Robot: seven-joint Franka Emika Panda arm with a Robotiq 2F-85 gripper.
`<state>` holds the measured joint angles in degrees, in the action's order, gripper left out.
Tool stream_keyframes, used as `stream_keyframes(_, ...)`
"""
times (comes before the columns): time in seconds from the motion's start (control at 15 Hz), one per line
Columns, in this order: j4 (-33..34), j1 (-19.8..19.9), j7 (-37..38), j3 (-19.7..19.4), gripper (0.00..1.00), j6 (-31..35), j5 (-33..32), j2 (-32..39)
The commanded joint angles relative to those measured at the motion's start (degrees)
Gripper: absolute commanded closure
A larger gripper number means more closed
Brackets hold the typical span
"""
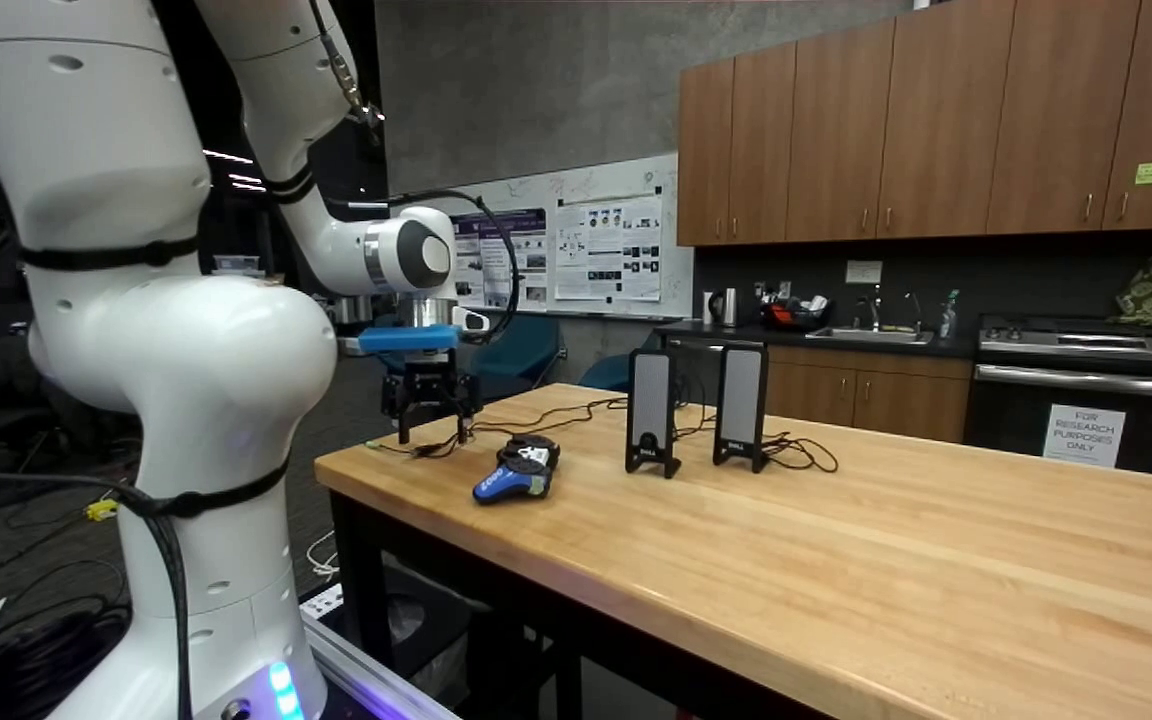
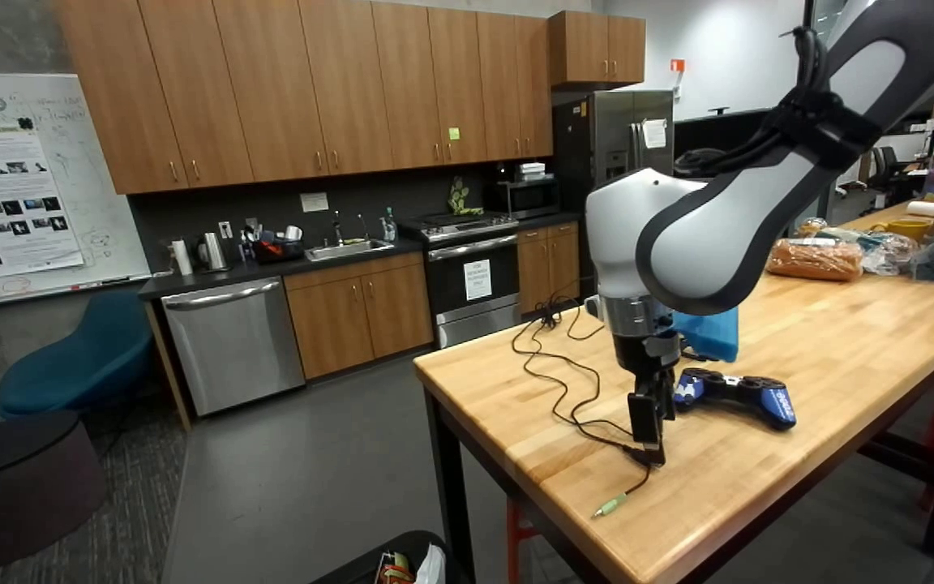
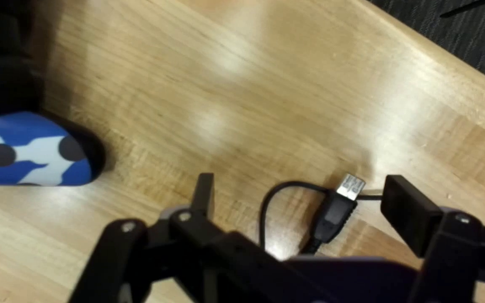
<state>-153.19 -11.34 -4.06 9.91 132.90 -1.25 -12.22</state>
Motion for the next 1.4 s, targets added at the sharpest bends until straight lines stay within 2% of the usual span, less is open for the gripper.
stream_keyframes(0.0, 1.85, -0.37, 5.09, 1.56, 0.00, 2.05, 0.23, 3.61)
stream_keyframes(0.2, 2.61, -0.22, 7.27, 2.01, 0.00, 2.73, 0.28, 4.42)
stream_keyframes(0.33, 2.98, -0.15, 8.19, 2.04, 0.05, 2.87, 0.21, 4.52)
stream_keyframes(0.4, 3.14, -0.11, 8.67, 2.06, 0.26, 2.79, 0.05, 4.59)
stream_keyframes(0.47, 3.28, -0.12, 8.91, 2.06, 0.28, 2.69, 0.07, 4.66)
stream_keyframes(0.6, 3.23, -0.11, 9.26, 2.01, 0.41, 2.86, 0.20, 4.81)
stream_keyframes(1.07, 3.54, 0.04, 9.86, 1.94, 0.95, 2.52, 0.15, 4.73)
stream_keyframes(1.13, 3.55, 0.08, 10.02, 1.95, 0.99, 2.49, 0.09, 4.62)
stream_keyframes(1.33, 3.48, 0.10, 10.13, 1.92, 0.95, 2.32, 0.07, 4.25)
